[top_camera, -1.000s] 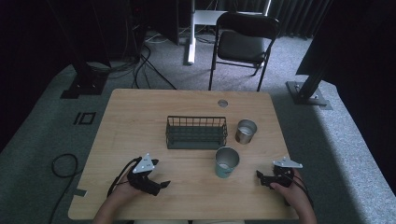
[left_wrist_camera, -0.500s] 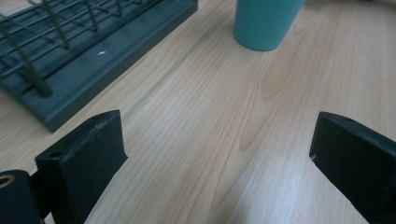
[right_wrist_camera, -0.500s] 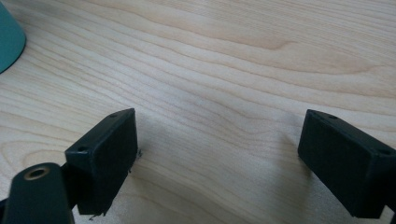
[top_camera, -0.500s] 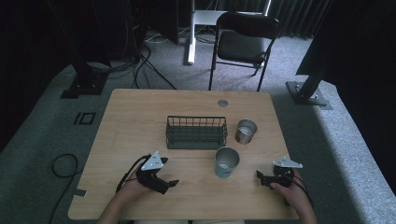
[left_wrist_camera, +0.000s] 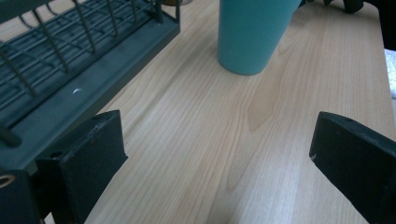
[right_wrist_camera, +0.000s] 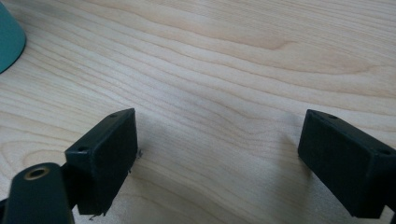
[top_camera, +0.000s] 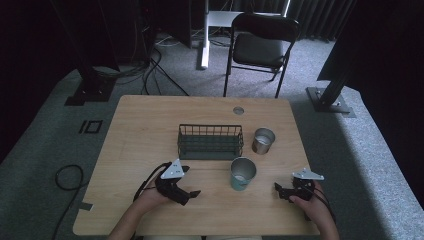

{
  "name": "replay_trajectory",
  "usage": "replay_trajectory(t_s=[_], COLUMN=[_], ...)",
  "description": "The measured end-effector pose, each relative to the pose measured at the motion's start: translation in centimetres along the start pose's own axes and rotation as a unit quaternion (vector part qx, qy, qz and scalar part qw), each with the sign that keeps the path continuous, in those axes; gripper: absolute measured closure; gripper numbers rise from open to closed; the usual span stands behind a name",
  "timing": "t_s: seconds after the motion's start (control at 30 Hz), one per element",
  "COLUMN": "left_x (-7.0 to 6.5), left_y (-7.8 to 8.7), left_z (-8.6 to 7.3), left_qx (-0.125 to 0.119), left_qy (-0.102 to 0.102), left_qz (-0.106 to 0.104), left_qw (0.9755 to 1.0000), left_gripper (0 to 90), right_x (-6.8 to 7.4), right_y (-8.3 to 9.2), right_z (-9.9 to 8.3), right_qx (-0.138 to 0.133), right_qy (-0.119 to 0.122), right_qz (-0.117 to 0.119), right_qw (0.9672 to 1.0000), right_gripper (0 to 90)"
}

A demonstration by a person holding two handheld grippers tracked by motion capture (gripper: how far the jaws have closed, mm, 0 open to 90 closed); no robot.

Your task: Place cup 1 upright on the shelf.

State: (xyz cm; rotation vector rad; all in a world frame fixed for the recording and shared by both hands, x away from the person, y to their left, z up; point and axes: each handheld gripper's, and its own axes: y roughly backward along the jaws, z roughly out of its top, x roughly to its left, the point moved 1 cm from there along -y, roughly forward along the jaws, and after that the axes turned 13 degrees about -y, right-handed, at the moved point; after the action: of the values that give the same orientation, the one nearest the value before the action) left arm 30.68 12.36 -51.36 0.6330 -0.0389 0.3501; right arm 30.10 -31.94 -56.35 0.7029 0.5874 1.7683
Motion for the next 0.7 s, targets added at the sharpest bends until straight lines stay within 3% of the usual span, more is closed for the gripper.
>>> replay_trajectory(t_s=[0.7], left_x=[0.1], left_y=[-2.9], left_z=[3.0], left_qx=[-0.008], left_qy=[-0.025], left_qz=[-0.024], left_qw=[0.9994], left_gripper=[3.9], right_x=[0.0], right_y=[0.0], right_z=[0.0], right_qx=[0.000], right_qy=[0.000], right_qz=[0.000], right_qw=[1.0000], right_gripper=[11.6])
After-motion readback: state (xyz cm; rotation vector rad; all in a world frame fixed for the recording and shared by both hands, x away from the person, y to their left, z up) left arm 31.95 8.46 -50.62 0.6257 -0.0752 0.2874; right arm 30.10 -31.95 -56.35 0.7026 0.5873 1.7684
